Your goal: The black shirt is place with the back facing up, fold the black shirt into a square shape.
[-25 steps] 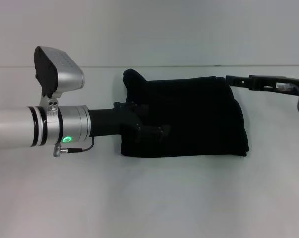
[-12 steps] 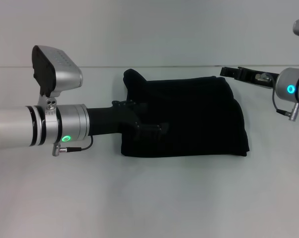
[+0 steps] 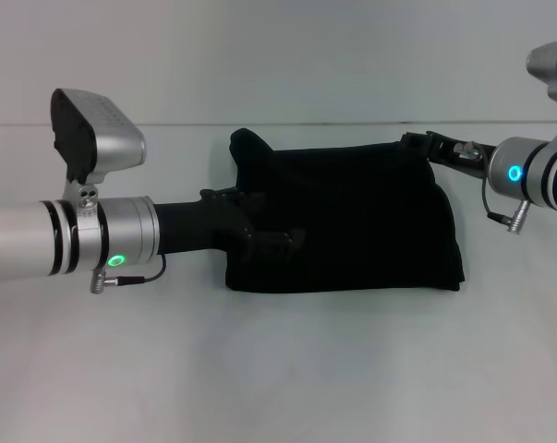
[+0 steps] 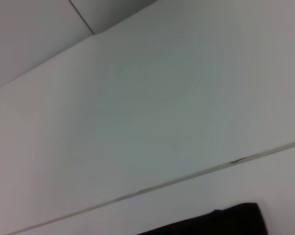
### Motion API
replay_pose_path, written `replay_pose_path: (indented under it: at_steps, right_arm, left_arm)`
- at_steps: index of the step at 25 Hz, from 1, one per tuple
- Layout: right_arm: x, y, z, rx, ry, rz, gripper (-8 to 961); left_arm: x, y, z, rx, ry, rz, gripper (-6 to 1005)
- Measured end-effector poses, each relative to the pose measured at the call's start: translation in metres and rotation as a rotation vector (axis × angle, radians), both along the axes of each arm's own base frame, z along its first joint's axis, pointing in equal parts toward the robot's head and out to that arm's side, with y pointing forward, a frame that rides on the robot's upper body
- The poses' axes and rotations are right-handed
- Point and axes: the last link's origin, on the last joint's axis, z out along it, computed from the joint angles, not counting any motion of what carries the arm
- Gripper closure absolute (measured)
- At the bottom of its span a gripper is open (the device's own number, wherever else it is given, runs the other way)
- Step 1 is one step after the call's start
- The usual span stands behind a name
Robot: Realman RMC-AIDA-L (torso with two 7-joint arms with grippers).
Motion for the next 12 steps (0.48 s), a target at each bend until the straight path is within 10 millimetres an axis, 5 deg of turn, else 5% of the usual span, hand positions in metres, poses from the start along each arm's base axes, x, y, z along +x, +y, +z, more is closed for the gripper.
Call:
replay_pose_path:
  at_steps: [7,12]
  right_arm:
    - [0.0,-0.002,0.008,-0.002,0.038,0.03,352]
    - [0.005,-0.007,0.022,0.005,0.071,0.066,362]
  left_arm:
    - [-0.007,0.016,0.014,0.089,-0.031,0.111,81]
    - [-0.014,0.043,0.022,0.191,-0.102,0.384,82]
